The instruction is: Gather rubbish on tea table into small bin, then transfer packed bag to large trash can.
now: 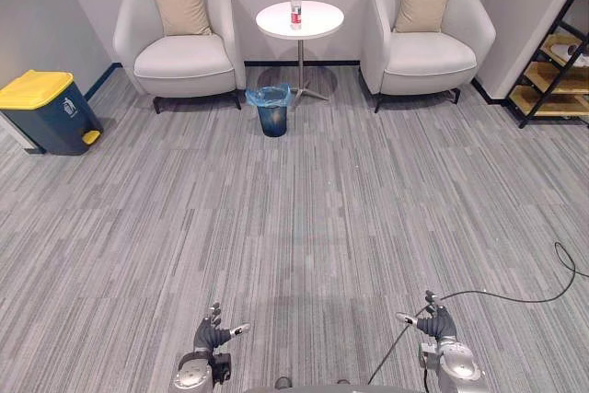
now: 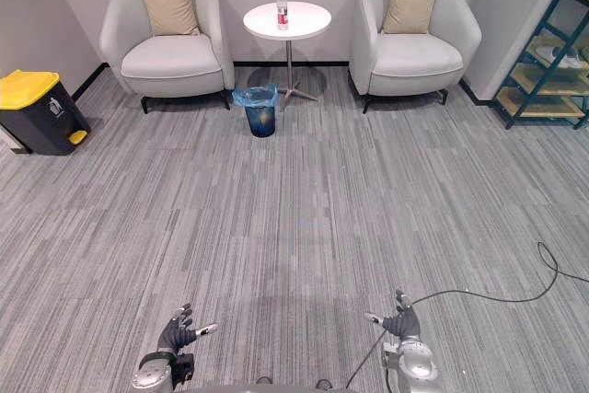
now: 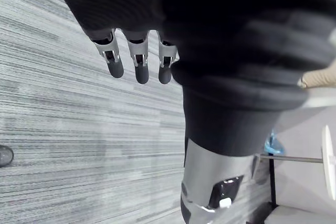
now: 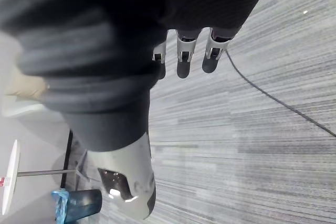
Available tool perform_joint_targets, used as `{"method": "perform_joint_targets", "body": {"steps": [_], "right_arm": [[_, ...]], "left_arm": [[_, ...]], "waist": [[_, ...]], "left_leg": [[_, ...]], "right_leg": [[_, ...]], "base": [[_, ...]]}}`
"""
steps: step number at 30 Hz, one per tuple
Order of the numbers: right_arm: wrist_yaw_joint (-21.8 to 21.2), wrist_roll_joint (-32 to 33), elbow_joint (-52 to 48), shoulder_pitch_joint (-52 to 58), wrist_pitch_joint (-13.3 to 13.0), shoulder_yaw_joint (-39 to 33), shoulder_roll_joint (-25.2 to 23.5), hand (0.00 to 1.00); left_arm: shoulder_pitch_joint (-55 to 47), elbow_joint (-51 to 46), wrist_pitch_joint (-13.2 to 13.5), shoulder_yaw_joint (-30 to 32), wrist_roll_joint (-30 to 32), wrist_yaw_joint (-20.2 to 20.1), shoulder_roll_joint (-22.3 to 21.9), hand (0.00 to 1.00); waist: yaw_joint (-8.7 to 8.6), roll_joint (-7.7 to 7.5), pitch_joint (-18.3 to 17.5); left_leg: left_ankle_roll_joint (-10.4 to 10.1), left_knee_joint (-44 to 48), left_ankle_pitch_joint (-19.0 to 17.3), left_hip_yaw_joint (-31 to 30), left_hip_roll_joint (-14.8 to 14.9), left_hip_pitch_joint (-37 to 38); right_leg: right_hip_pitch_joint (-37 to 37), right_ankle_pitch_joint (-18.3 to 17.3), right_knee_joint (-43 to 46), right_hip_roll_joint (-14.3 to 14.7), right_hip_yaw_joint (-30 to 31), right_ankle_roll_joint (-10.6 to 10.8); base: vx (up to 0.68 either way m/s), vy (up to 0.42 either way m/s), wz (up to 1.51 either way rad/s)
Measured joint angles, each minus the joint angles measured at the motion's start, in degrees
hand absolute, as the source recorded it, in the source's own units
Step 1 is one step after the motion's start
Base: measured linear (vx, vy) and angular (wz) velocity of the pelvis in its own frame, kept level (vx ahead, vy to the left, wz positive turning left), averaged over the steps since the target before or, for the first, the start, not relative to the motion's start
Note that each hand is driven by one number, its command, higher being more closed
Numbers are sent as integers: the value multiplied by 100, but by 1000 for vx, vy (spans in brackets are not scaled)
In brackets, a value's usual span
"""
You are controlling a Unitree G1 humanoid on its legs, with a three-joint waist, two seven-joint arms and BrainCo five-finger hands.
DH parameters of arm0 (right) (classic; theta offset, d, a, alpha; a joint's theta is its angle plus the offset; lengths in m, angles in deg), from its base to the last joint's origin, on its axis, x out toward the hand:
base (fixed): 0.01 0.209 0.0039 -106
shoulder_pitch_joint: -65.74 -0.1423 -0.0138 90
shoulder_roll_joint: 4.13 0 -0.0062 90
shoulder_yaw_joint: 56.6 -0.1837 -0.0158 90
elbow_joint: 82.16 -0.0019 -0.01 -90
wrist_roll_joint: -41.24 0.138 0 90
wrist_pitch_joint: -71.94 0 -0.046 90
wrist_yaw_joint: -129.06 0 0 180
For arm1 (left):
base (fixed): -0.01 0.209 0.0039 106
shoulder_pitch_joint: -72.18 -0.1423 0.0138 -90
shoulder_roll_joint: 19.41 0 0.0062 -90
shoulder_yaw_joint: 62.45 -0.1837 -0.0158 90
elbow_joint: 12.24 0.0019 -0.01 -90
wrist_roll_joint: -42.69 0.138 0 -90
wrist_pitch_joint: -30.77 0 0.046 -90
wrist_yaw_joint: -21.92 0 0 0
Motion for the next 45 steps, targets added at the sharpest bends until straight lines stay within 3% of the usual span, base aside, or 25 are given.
{"method": "perform_joint_targets", "body": {"steps": [31,37,45], "right_arm": [[-1,378,268,108,0,20,-76,0],[0,492,237,104,0,25,-76,0],[12,604,185,-3,1,71,-71,0]], "left_arm": [[-63,227,-4,-287,33,-15,-132,0],[-54,204,-4,-310,31,-15,-132,0],[-56,-92,0,-482,23,-15,-127,0]], "waist": [[-11,-10,-10],[-9,1,-32],[22,26,-49]], "left_leg": [[-22,-87,-14,66,-5,-16],[-35,-29,-121,132,9,-96],[53,566,-595,342,10,-365]], "right_leg": [[-40,-22,-96,0,62,29],[-127,-30,-97,15,147,21],[-204,-120,-71,-8,357,135]], "base": [[-16,-5,-1],[18,-11,-7],[59,9,-14]]}}
